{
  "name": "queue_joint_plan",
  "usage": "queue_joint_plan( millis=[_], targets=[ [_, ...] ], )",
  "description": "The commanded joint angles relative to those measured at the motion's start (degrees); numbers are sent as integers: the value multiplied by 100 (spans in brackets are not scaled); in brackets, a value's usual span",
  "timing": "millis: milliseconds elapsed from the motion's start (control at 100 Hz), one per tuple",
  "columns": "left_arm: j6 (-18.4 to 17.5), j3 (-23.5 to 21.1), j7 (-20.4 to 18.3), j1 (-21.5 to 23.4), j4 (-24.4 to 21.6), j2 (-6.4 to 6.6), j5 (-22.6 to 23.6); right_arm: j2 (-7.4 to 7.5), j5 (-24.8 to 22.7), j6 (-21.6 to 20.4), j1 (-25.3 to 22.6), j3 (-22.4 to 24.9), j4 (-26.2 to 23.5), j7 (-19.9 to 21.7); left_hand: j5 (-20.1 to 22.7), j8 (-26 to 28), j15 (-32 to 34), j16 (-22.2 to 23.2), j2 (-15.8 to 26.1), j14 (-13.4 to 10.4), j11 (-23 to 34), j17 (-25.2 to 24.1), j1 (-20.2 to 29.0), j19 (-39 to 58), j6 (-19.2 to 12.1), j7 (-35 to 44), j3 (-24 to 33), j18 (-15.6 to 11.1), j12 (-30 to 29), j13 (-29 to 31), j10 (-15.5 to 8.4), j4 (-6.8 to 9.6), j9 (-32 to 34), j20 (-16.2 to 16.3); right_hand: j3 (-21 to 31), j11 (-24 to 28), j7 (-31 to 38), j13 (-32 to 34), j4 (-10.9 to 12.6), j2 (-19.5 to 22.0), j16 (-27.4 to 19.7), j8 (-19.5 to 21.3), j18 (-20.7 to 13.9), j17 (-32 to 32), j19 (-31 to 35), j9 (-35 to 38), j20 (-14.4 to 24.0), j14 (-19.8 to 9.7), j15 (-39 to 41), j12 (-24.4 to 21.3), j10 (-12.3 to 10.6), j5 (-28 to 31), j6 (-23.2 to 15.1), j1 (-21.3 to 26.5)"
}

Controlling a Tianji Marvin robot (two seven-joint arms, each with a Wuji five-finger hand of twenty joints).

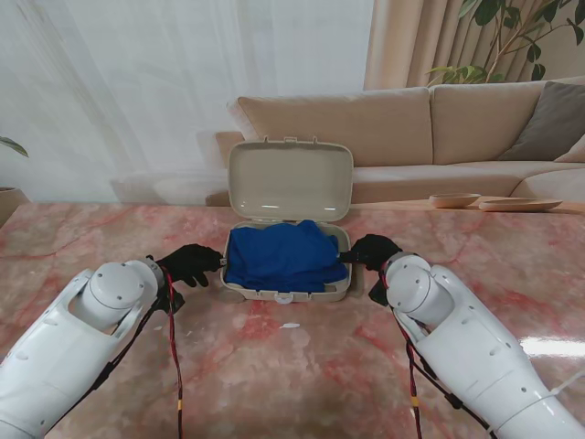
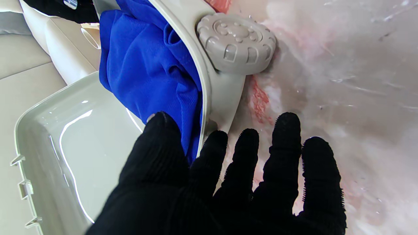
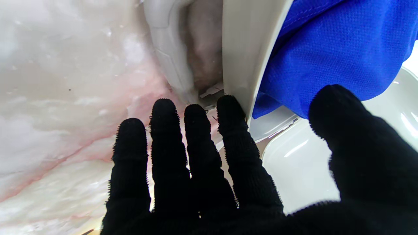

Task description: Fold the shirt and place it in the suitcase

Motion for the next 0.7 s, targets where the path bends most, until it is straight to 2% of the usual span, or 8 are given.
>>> queue_joint_plan(
  millis=[0,470,690],
  targets=[
    [-10,60,-75,-42,77,-31,-9,-35,36,-40,-16,-23,7,76,-84,-83,-111,-40,316,171,-73,-69,-158,6,-38,-122,-182,104,-46,-279,61,103,164,-36,47,11,-45,-62,195,-9,-14,-2,63,-30,108,-57,141,-32,30,-51,40,-10,-305,-95],
    [-321,258,-298,-138,225,14,-23,35,-9,-494,-318,30,-246,185,-105,-52,-106,-41,287,169,-66,-67,-134,6,-77,-120,-176,105,-40,-273,53,109,161,-38,-33,-6,-40,-83,204,42,-33,-1,77,-26,115,-62,140,-2,1,-71,45,-13,-315,-26],
    [-510,234,-360,43,122,47,-22,97,30,-692,-694,186,-547,319,-120,-42,-110,-45,293,165,-62,-69,-131,-7,-88,-111,-175,104,-39,-279,60,111,156,-50,-69,-35,-48,-104,213,61,-44,0,75,-26,115,-88,139,-18,-35,-80,41,-37,-319,-8]
  ],
)
